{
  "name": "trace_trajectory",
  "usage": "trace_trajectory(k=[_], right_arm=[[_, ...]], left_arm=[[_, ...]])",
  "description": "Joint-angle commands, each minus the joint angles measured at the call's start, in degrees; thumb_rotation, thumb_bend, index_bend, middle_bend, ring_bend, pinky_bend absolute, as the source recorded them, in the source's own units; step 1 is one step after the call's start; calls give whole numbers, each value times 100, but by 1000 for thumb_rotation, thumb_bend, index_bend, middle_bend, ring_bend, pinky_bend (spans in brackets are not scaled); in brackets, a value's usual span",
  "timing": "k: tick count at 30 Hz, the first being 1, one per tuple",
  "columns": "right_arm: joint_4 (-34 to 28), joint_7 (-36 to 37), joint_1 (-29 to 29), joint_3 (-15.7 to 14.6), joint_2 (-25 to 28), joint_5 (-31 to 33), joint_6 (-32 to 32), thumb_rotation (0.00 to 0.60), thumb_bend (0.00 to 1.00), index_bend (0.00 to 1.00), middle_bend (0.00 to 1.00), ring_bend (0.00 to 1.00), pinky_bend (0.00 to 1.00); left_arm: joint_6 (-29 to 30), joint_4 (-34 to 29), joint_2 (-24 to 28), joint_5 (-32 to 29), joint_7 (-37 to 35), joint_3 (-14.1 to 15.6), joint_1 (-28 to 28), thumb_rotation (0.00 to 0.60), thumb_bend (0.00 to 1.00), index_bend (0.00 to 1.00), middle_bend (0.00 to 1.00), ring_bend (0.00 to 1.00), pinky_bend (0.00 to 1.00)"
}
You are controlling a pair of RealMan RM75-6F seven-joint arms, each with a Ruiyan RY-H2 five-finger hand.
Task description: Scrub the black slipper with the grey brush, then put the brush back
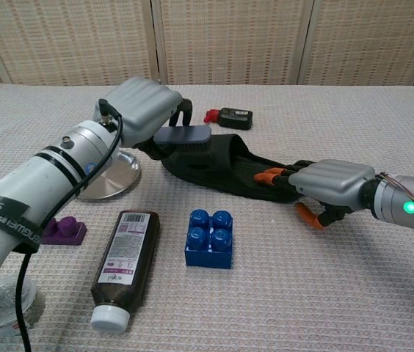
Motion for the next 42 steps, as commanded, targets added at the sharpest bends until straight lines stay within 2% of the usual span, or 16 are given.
trace_trajectory(k=[1, 8, 22, 35, 42], right_arm=[[1, 36, 15, -27, 23, -15, 3, 600, 731, 0, 0, 0, 0], [34, 218, 58, -66, 90, -31, -36, 600, 734, 0, 0, 0, 0], [115, 684, 95, -147, 124, -243, -57, 600, 744, 0, 0, 0, 0], [116, 752, 111, -202, 178, -286, -19, 600, 744, 0, 0, 0, 0], [129, 784, 119, -220, 175, -290, -16, 600, 744, 0, 0, 0, 0]], left_arm=[[43, 419, -265, 235, -248, 47, -163, 600, 380, 455, 482, 959, 1000], [-57, 1056, -556, 315, -716, 47, -274, 600, 379, 425, 448, 955, 1000], [-185, 1592, -783, 547, -1780, 221, -251, 600, 378, 384, 400, 931, 1000], [-56, 2514, -964, 867, -1952, 358, -319, 600, 378, 381, 402, 931, 1000], [49, 2584, -1017, 951, -2080, 350, -338, 600, 379, 381, 400, 931, 1000]])
